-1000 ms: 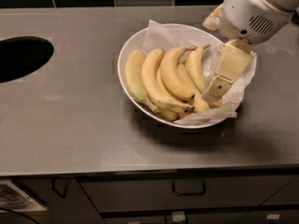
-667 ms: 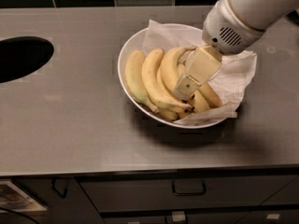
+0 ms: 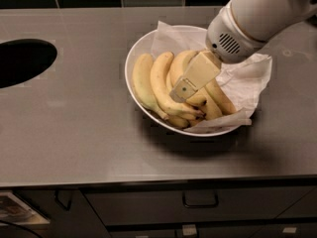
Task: Pick banana from white bowl
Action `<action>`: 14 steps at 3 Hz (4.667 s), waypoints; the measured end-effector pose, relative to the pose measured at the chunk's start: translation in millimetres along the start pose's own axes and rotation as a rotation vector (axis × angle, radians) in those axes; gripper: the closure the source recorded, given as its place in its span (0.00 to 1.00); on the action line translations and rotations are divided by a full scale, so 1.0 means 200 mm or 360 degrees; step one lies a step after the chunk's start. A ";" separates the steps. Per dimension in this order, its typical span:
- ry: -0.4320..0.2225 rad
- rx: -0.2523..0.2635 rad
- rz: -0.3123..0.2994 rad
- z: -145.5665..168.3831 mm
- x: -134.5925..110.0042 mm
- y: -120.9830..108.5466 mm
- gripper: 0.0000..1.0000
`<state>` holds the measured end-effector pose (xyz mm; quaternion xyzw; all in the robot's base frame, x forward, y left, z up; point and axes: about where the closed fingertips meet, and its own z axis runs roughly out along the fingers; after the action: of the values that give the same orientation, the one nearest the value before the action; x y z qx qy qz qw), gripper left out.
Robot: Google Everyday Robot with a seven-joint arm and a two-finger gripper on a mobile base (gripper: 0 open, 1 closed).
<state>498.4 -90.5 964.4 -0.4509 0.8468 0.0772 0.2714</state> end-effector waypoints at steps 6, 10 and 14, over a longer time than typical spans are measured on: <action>0.0131 0.0351 0.0496 0.11 -0.10 0.03 0.23; 0.0088 0.0538 0.0532 -0.07 -0.14 0.04 0.36; 0.0210 0.0492 0.0621 0.13 0.00 -0.06 0.40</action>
Offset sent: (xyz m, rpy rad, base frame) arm 0.0113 0.0116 -0.0137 -0.0395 0.0499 -0.2272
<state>517.8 -87.7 944.3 -0.2362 0.9354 -0.0317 0.2611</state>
